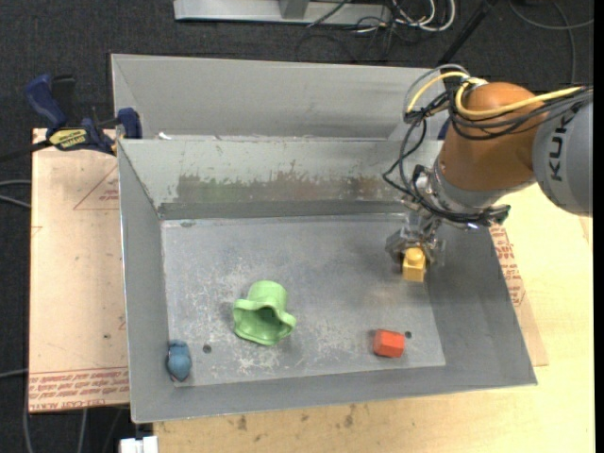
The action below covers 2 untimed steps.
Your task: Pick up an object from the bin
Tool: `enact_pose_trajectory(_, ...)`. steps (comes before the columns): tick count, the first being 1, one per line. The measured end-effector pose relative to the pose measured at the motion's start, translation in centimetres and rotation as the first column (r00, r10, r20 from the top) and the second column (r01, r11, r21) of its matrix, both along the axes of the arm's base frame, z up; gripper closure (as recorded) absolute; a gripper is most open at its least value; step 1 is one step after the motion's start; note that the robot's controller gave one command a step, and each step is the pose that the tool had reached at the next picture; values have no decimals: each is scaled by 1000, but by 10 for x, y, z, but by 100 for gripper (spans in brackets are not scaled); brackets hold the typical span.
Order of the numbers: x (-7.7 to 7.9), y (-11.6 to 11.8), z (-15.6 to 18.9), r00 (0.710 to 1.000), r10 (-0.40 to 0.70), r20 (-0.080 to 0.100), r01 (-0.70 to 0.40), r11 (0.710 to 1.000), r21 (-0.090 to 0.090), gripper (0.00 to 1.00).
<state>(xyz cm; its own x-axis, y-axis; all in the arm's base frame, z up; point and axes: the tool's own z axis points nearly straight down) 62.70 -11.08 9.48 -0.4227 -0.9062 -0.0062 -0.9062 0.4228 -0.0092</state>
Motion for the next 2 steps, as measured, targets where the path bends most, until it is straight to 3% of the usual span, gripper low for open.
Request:
enact_pose_trajectory(1,10,-3,142,1000,1,1,-1,1000,-2,100)
enact_pose_trajectory(2,-8,0,109,960,281,-12,-281,960,1,100)
